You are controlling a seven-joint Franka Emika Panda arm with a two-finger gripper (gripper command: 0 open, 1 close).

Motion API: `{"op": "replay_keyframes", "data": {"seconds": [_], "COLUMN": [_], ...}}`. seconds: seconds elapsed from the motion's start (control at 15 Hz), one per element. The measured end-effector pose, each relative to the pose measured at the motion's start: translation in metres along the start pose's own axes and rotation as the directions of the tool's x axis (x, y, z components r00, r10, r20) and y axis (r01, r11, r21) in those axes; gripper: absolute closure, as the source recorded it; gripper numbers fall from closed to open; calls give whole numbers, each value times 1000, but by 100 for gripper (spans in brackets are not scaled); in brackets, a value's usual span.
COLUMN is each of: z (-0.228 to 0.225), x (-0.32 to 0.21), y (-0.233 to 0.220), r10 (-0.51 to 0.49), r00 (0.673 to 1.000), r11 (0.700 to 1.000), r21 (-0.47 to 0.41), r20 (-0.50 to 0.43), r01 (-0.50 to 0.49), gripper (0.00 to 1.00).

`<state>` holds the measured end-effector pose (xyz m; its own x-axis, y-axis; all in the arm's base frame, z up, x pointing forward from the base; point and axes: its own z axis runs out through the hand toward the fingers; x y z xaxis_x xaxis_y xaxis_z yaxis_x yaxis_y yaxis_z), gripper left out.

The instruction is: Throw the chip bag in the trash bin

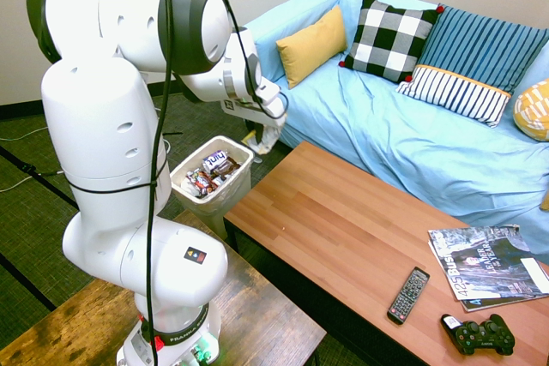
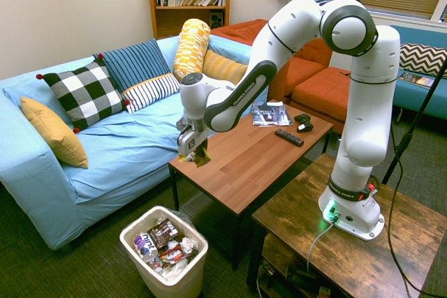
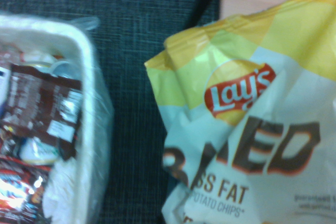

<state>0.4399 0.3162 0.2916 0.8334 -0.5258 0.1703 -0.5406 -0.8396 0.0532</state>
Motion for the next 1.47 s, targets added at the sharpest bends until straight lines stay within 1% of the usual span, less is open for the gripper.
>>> {"op": "replay_keyframes", "data": {"seconds": [0.13,0.33,0.53,0.6,0.8,1.13,1.47], "z": [10,53,90,99,123,127,130], "x": [-32,-73,-114,-123,-136,-129,-135], "y": [-37,-83,-118,-125,-134,-138,-138], "r10": [-46,-124,-190,-202,-233,-222,-228], "r00": [999,992,981,979,972,974,973], "r11": [999,991,979,975,965,968,966], "r21": [-12,-38,-73,-85,-114,-113,-117], "r20": [5,18,27,30,40,48,46], "r01": [46,125,191,204,236,226,231], "gripper": [100,100,100,0,0,0,0]}}
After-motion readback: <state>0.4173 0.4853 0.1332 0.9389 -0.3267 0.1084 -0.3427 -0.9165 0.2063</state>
